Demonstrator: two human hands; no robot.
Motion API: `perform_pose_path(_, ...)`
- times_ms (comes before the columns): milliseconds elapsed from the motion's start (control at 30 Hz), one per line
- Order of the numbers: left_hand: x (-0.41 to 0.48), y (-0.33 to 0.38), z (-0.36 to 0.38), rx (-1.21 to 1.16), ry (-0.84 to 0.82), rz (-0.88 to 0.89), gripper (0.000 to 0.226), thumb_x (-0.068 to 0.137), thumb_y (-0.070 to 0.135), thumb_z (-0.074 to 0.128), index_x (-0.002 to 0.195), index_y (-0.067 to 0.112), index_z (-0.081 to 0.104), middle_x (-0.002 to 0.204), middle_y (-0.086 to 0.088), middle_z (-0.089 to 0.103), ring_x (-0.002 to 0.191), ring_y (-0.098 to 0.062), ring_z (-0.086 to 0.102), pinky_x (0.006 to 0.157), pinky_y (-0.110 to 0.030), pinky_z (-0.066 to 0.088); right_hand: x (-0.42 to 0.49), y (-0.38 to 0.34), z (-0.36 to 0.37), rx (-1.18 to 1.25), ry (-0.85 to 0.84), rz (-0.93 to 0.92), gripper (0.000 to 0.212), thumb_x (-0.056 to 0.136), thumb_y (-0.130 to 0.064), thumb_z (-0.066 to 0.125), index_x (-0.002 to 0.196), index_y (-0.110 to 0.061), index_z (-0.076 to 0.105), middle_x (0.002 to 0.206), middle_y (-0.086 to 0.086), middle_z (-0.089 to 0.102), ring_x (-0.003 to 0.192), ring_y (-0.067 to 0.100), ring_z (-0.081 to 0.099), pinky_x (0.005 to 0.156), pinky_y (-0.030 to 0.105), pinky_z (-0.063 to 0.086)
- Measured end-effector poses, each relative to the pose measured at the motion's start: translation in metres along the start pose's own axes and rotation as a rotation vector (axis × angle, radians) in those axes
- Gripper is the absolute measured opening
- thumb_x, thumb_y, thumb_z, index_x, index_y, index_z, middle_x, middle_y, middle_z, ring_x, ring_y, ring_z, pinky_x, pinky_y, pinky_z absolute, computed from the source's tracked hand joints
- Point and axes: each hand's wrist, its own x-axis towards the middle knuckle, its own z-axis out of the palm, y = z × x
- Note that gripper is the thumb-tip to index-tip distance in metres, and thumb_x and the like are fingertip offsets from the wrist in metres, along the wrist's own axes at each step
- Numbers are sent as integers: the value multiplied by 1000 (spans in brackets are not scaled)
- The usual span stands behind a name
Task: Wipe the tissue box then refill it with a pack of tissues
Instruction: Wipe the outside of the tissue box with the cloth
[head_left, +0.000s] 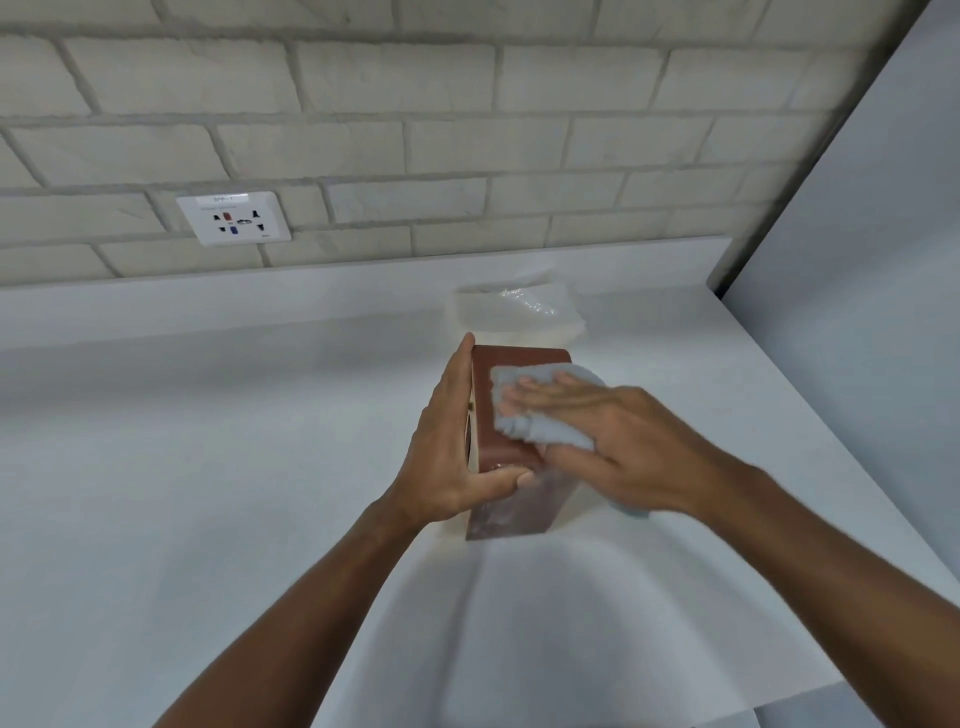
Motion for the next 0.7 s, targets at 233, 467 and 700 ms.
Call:
perform_pose_path(233, 2, 2, 0, -32, -11, -11, 134, 69, 67, 81, 166, 16, 4, 169, 2, 30, 156, -15, 28, 125, -48, 29, 40, -8, 2, -115, 103, 143, 44, 102, -32, 42, 145, -27, 46, 151, -6, 44, 142, 9, 34, 115, 18, 17)
perform_pose_path(467, -2, 4, -1, -13, -1, -14, 135, 64, 62, 82, 164, 32, -2, 170, 21, 12, 157, -4, 18, 123, -31, 27, -15, -9, 1, -21, -26, -44, 47, 98, -38, 41, 144, -28, 48, 152, -11, 41, 142, -1, 30, 120, 27, 22)
perform_pose_path(700, 1, 4, 0, -8, 1, 1, 137, 67, 62, 83, 166, 17, 0, 172, 7, 21, 158, -13, 24, 125, -53, 29, -26, -7, 13, -95, 108, 8, 51, 95, -33, 46, 142, -17, 50, 149, -2, 46, 141, 7, 37, 118, 26, 25)
